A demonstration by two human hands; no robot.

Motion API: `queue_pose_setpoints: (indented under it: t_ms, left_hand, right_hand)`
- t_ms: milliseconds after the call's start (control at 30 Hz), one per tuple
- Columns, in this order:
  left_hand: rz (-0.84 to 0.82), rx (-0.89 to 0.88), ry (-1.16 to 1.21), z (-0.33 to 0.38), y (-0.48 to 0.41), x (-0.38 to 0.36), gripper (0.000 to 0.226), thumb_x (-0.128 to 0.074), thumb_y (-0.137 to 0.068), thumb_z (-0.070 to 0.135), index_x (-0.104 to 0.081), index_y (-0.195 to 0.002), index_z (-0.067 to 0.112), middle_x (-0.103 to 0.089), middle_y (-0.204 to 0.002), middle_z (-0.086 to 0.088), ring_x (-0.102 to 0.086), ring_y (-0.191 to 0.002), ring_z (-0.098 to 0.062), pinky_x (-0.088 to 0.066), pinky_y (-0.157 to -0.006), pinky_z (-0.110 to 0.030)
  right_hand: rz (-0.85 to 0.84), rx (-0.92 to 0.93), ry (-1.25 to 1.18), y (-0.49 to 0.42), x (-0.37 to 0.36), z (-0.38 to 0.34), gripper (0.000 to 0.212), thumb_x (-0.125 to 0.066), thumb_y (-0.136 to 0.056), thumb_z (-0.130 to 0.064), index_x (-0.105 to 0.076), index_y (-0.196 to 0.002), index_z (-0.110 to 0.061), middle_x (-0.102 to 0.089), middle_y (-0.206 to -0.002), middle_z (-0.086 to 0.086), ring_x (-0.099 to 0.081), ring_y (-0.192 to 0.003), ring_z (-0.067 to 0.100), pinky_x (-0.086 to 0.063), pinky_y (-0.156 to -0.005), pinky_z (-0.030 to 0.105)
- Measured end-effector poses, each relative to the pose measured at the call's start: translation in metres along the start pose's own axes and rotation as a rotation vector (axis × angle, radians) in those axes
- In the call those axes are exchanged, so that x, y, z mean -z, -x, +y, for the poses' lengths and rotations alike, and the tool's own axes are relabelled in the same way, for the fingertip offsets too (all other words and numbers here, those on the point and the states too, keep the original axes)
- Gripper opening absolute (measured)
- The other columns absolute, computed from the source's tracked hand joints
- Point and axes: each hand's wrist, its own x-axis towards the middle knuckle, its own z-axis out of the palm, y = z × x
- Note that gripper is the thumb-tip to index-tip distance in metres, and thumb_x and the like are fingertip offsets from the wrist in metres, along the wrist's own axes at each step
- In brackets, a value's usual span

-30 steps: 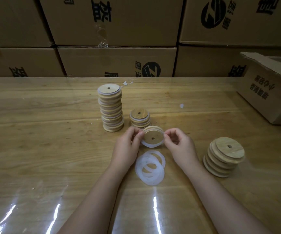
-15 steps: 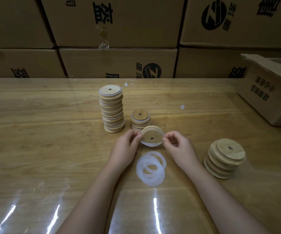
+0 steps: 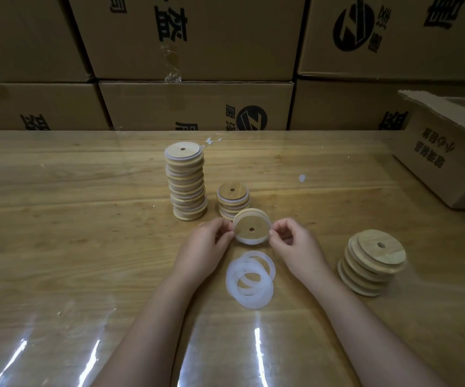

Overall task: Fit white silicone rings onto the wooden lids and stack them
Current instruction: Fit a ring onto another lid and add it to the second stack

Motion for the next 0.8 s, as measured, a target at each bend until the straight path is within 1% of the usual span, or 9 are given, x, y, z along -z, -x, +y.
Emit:
queue_pose_setpoints:
  t_ms: [200, 333, 467, 533, 567, 633, 700, 767, 800]
  left_hand:
    - [0.023, 0.02, 0.033, -0.0044, -0.0009, -0.0015, 0.005, -0.06, -0.088, 0.022, -0.064, -0.09, 0.022, -0.065, -0.086, 0.009, -0.059, -0.086, -0.012, -0.05, -0.08, -0.04]
    - [0.048, -0.019, 0.011, -0.0051, -0.0016, -0.003, 0.003, -0.062, -0.085, 0.021, -0.064, -0.084, 0.023, -0.062, -0.084, 0.012, -0.055, -0.087, -0.011, -0.049, -0.079, -0.036]
    - [0.08, -0.074, -0.088, -0.0054, -0.0022, -0.0016, 0.012, -0.064, -0.083, 0.024, -0.057, -0.077, 0.032, -0.052, -0.078, 0.019, -0.047, -0.095, -0.012, -0.04, -0.083, -0.032]
    - [0.09, -0.082, -0.122, -0.005, -0.0012, -0.0001, 0.015, -0.064, -0.083, 0.026, -0.054, -0.076, 0.035, -0.049, -0.075, 0.021, -0.044, -0.094, -0.01, -0.035, -0.082, -0.032]
    - [0.088, -0.08, -0.12, -0.0042, -0.0002, 0.0003, 0.018, -0.064, -0.082, 0.025, -0.053, -0.074, 0.037, -0.049, -0.074, 0.022, -0.044, -0.092, -0.009, -0.035, -0.081, -0.032]
    - [0.071, -0.046, -0.048, -0.0026, 0.0019, -0.0006, 0.022, -0.064, -0.08, 0.022, -0.05, -0.07, 0.036, -0.053, -0.071, 0.02, -0.05, -0.084, -0.007, -0.041, -0.077, -0.032]
    - [0.062, 0.036, 0.068, -0.001, 0.0033, -0.0023, 0.016, -0.063, -0.076, 0.02, -0.051, -0.073, 0.03, -0.057, -0.06, 0.015, -0.055, -0.067, -0.003, -0.047, -0.067, -0.031]
    - [0.079, 0.068, 0.137, 0.001, 0.0042, -0.0036, 0.019, -0.063, -0.069, 0.024, -0.047, -0.081, 0.028, -0.056, -0.054, 0.018, -0.052, -0.051, -0.001, -0.043, -0.054, -0.025]
    - [0.087, 0.052, 0.148, 0.0018, 0.0045, -0.0041, 0.023, -0.063, -0.067, 0.028, -0.046, -0.083, 0.029, -0.056, -0.056, 0.021, -0.05, -0.049, 0.0, -0.039, -0.05, -0.021]
  right_hand:
    - [-0.039, 0.008, 0.085, 0.0014, -0.0003, 0.0002, 0.009, -0.061, -0.085, -0.017, -0.058, -0.078, -0.022, -0.058, -0.086, -0.007, -0.052, -0.068, 0.006, -0.04, -0.062, 0.015]
    - [-0.034, 0.028, 0.112, 0.0024, -0.0001, -0.0016, 0.013, -0.061, -0.084, -0.017, -0.054, -0.075, -0.023, -0.054, -0.085, -0.008, -0.052, -0.07, 0.008, -0.042, -0.064, 0.018]
    - [-0.02, 0.115, 0.25, 0.0042, -0.0017, -0.0051, 0.012, -0.061, -0.082, -0.015, -0.05, -0.078, -0.017, -0.051, -0.084, -0.007, -0.051, -0.077, 0.013, -0.043, -0.065, 0.024]
    - [-0.008, 0.171, 0.365, 0.0053, -0.0022, -0.0052, 0.012, -0.059, -0.082, -0.015, -0.048, -0.08, -0.016, -0.049, -0.084, -0.006, -0.049, -0.079, 0.014, -0.038, -0.064, 0.027]
    - [-0.002, 0.194, 0.399, 0.0058, -0.0019, -0.0052, 0.012, -0.059, -0.082, -0.016, -0.047, -0.08, -0.016, -0.049, -0.084, -0.005, -0.048, -0.079, 0.014, -0.036, -0.064, 0.026]
    - [0.001, 0.223, 0.419, 0.0062, -0.0007, -0.0052, 0.013, -0.058, -0.083, -0.016, -0.046, -0.08, -0.018, -0.049, -0.084, -0.006, -0.048, -0.08, 0.014, -0.033, -0.065, 0.026]
    - [-0.032, 0.249, 0.452, 0.0064, -0.0006, -0.0056, 0.012, -0.058, -0.084, -0.019, -0.047, -0.081, -0.02, -0.047, -0.086, -0.007, -0.047, -0.083, 0.013, -0.032, -0.068, 0.026]
    - [-0.088, 0.3, 0.551, 0.0072, -0.0023, -0.0053, 0.009, -0.06, -0.085, -0.024, -0.053, -0.083, -0.018, -0.048, -0.09, -0.005, -0.045, -0.088, 0.014, -0.032, -0.074, 0.027]
    - [-0.097, 0.318, 0.563, 0.0075, -0.0031, -0.0047, 0.009, -0.061, -0.085, -0.025, -0.056, -0.084, -0.017, -0.049, -0.092, -0.004, -0.045, -0.089, 0.014, -0.032, -0.075, 0.027]
